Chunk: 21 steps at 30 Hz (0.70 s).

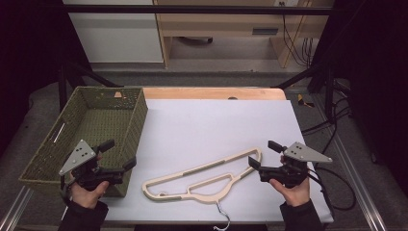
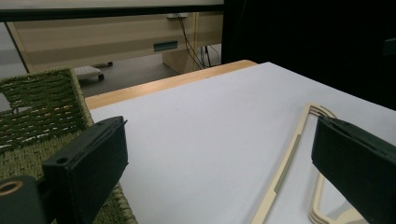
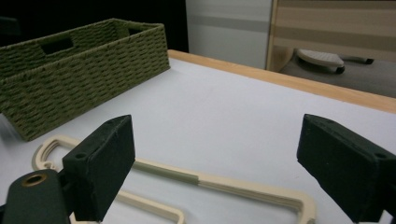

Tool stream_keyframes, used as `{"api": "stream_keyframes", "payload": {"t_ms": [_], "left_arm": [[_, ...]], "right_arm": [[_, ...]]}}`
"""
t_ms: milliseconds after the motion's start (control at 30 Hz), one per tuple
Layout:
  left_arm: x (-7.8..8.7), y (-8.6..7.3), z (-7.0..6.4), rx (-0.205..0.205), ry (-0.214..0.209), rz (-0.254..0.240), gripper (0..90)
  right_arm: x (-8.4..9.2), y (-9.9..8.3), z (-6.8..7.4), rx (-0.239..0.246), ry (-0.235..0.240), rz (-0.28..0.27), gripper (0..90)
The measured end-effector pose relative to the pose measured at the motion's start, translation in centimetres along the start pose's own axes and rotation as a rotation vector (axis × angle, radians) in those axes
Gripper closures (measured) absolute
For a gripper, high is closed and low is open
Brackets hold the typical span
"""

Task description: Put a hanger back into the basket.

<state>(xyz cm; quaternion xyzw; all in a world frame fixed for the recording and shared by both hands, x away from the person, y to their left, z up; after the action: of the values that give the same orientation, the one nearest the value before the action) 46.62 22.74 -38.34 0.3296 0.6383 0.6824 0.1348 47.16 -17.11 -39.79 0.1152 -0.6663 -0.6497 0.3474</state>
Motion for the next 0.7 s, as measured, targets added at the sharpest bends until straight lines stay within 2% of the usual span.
{"api": "stream_keyframes", "payload": {"t_ms": [67, 233, 300, 467, 600, 700], "left_arm": [[-0.1, 0.0, -0.1, 0.001, -0.005, 0.004, 3.7], [-0.3, -0.2, -0.6, -0.007, -0.02, 0.017, 4.0], [-0.4, -0.2, -1.1, -0.023, -0.039, 0.026, 4.6], [-1.2, -0.8, -2.6, -0.069, -0.079, 0.079, 5.7], [-2.0, -1.5, -4.1, -0.099, -0.13, 0.127, 7.0], [-2.7, -2.2, -5.4, -0.13, -0.184, 0.176, 9.2]], "right_arm": [[-0.2, -0.1, 0.3, 0.004, 0.009, 0.006, 12.2], [-1.4, -1.2, 1.9, 0.036, 0.066, 0.066, 14.6], [-1.7, -1.4, 2.3, 0.046, 0.082, 0.076, 15.4], [-2.0, -1.8, 3.1, 0.036, 0.112, 0.088, 16.0], [-2.0, -1.9, 3.2, 0.042, 0.119, 0.093, 16.1], [-1.9, -1.9, 3.3, 0.039, 0.123, 0.087, 16.0]]}}
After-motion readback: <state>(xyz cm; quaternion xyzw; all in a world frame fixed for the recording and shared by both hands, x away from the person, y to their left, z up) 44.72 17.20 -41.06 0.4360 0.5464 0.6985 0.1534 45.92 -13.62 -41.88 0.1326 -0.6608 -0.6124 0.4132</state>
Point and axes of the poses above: each handheld gripper's, and its own axes: x roughly backward along the jaws, y roughly out of its top, z roughly to its left, the point moved 9 cm from there along -x, roughly forward along the jaws, and after that the axes turned 1 degree about z, right-handed, at the moved point
